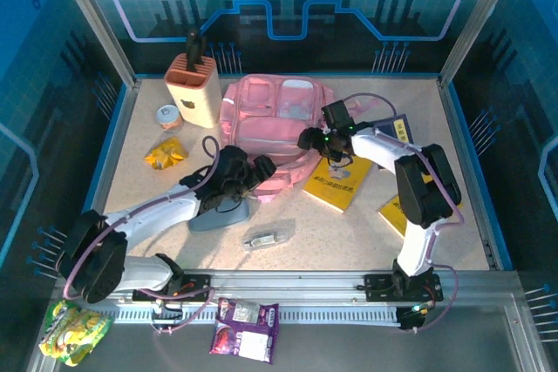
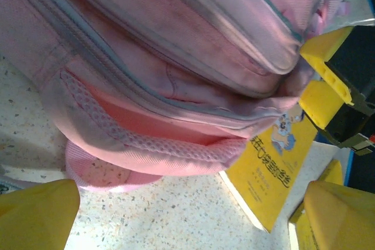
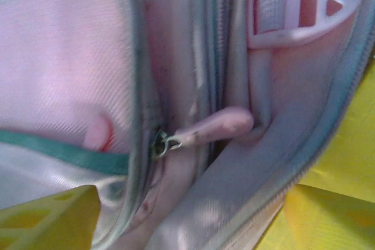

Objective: Pack the student bag
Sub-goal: Unzip the student bag at the center of the table.

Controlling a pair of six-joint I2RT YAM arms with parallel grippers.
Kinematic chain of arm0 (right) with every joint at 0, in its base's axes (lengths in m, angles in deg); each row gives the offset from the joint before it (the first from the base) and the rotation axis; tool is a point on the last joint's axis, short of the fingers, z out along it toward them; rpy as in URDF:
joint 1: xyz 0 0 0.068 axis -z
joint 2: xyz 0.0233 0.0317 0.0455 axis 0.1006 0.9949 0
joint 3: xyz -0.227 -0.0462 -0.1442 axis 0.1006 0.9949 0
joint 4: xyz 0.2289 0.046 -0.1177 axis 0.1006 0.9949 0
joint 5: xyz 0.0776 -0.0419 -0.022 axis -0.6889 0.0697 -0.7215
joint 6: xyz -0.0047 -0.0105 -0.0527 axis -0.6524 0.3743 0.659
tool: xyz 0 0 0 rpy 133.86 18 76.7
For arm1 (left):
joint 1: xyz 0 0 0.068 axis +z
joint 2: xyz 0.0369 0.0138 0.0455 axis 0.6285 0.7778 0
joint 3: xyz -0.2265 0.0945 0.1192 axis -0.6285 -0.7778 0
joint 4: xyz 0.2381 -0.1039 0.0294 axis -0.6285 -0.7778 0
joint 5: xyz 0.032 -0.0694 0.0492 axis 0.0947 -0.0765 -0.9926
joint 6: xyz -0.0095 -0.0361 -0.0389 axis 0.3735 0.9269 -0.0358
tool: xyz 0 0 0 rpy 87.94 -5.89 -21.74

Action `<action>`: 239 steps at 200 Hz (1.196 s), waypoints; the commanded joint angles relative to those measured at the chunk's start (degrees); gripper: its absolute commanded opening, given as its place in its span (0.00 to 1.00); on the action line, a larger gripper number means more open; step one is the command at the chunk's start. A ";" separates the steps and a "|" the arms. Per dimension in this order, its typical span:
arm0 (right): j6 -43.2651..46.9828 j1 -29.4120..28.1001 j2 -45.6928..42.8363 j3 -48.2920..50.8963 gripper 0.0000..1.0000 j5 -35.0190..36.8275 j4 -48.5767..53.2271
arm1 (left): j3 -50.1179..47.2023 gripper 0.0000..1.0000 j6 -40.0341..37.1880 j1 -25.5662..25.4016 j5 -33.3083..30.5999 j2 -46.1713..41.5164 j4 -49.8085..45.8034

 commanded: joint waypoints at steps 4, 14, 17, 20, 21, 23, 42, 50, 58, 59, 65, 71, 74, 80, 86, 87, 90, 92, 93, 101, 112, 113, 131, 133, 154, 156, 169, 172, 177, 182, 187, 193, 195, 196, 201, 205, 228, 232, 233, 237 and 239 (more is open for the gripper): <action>-0.88 -0.95 3.07 -2.70 0.72 2.37 1.83 | 2.40 0.99 1.64 0.45 0.62 3.65 1.13; -0.75 -0.93 3.54 -2.99 0.65 2.10 1.32 | 2.91 0.99 1.70 0.96 1.28 5.07 1.41; -0.69 -0.88 3.61 -3.07 0.62 2.07 1.35 | 3.04 0.99 1.66 1.03 1.37 5.49 1.50; -0.50 -0.92 3.62 -3.21 0.59 2.18 1.34 | 3.24 0.99 1.54 1.12 1.44 5.93 1.62; -0.42 -0.92 3.63 -3.22 0.58 2.21 1.35 | 3.30 0.99 1.51 1.12 1.44 6.05 1.63; -0.31 -0.92 3.59 -3.25 0.56 2.27 1.40 | 3.40 0.99 1.42 1.26 1.40 6.29 1.74; 0.72 -0.84 2.48 -2.90 0.33 2.65 1.19 | 4.12 0.99 1.05 1.56 0.62 8.26 1.96; 1.12 -0.75 1.88 -2.48 0.25 2.04 1.00 | 4.21 0.99 0.77 1.66 0.35 9.07 2.38; 1.56 -0.76 1.13 -1.86 0.14 1.65 0.99 | 4.19 0.99 0.73 1.82 0.07 9.79 3.00; 1.63 -0.76 1.02 -1.79 0.13 1.64 1.00 | 4.17 0.99 0.75 1.83 0.10 9.83 3.15; 2.03 -0.75 0.35 -1.20 0.08 1.37 0.92 | 4.21 0.99 0.34 1.90 0.50 10.54 4.46; 2.45 -0.79 -0.44 -0.22 0.04 1.19 0.89 | 4.22 0.99 -0.42 2.05 1.17 11.22 6.10; 2.54 -0.80 -0.87 0.38 0.02 1.10 0.87 | 4.29 0.99 -0.67 2.01 1.43 11.58 6.65; 2.68 -0.75 -2.03 1.55 0.00 0.80 0.79 | 4.78 0.99 -1.01 2.02 1.91 12.29 7.22; 2.88 -0.75 -3.22 2.97 0.00 0.34 0.18 | 5.41 0.99 -1.36 2.16 2.26 12.94 7.26; 2.95 -0.75 -3.48 3.30 0.00 0.27 0.02 | 5.53 0.99 -1.39 2.17 2.29 13.07 7.26; 3.14 -0.78 -4.13 4.22 0.00 0.01 -0.35 | 5.75 0.99 -1.59 2.18 2.43 13.37 7.19; 3.24 -0.82 -4.52 4.72 0.00 -0.23 -0.68 | 5.99 0.99 -1.77 2.18 2.42 13.59 7.11; 3.25 -0.79 -4.62 5.05 0.00 -0.36 -0.80 | 6.04 0.99 -1.81 2.18 2.37 13.70 7.05; 3.42 -0.86 -6.23 7.08 0.00 -1.57 -1.81 | 6.59 0.99 -1.92 2.26 2.02 14.34 6.57; 3.67 -1.23 -7.93 8.94 0.00 -3.41 -2.27 | 6.80 0.99 -1.94 2.38 1.64 14.94 6.52; 3.69 -1.21 -7.99 9.01 0.00 -3.53 -2.21 | 6.84 0.99 -1.94 2.37 1.68 15.04 6.58; 4.20 -2.59 -10.56 10.99 0.00 -3.77 -0.93 | 7.08 0.99 -1.89 2.54 1.72 15.35 7.06; 4.29 -2.77 -10.88 11.23 0.00 -3.68 -0.93 | 7.11 0.99 -1.89 2.56 1.67 15.32 6.95; 2.82 -5.33 -13.58 13.43 0.00 -2.93 -1.10 | 7.10 0.99 -2.56 3.03 0.11 14.62 4.89; 2.41 -5.59 -13.70 13.66 0.00 -3.06 -1.28 | 7.16 0.99 -2.61 3.21 -0.01 14.52 4.60; 0.37 -7.48 -13.94 13.94 0.00 -3.47 -2.02 | 6.83 0.99 -3.03 4.10 -0.84 13.82 3.72; -0.23 -7.88 -13.94 13.88 0.00 -3.44 -2.13 | 6.73 0.99 -3.30 4.43 -0.84 13.61 3.87; -0.90 -8.65 -13.87 13.68 0.00 -3.25 -2.51 | 6.64 0.99 -3.87 4.89 -0.88 13.42 4.07; -1.44 -9.42 -13.85 13.56 0.01 -2.86 -3.10 | 6.63 0.99 -4.49 5.26 -0.86 13.39 4.27; -1.84 -10.14 -13.85 13.41 0.02 -2.23 -3.66 | 6.81 0.99 -5.03 5.80 -0.70 13.52 4.06; -2.20 -10.88 -13.92 13.10 0.03 -1.32 -4.11 | 7.40 0.99 -5.45 6.69 -0.28 13.83 3.32; -2.32 -11.26 -14.01 12.99 0.04 -0.83 -4.13 | 7.69 0.99 -5.59 6.93 -0.15 13.97 3.00; -2.32 -11.26 -14.01 12.99 0.04 -0.83 -4.13 | 7.82 0.99 -5.70 7.06 -0.06 14.02 2.89; -2.75 -11.61 -14.24 12.92 0.08 -0.19 -4.46 | 8.33 0.99 -6.31 7.75 0.23 14.23 2.57; -2.86 -11.76 -14.48 12.88 0.14 0.00 -4.80 | 8.77 0.99 -6.90 8.30 0.36 14.40 2.25; -1.91 -11.96 -17.96 13.96 0.47 1.76 -4.83 | 10.16 0.99 -8.80 9.86 -1.72 13.33 -1.26; -1.51 -11.76 -18.69 14.01 0.51 2.10 -4.29 | 10.15 0.99 -9.04 9.99 -1.67 13.09 -1.45; -1.45 -11.75 -18.86 14.05 0.51 2.21 -4.15 | 10.15 0.99 -9.10 10.04 -1.70 12.97 -1.49; -1.13 -11.56 -19.55 14.12 0.55 2.52 -3.41 | 10.21 0.99 -9.33 10.11 -1.64 12.62 -1.80; -0.88 -11.36 -20.05 14.18 0.57 2.74 -3.09 | 10.11 0.99 -9.39 10.10 -1.74 12.44 -1.93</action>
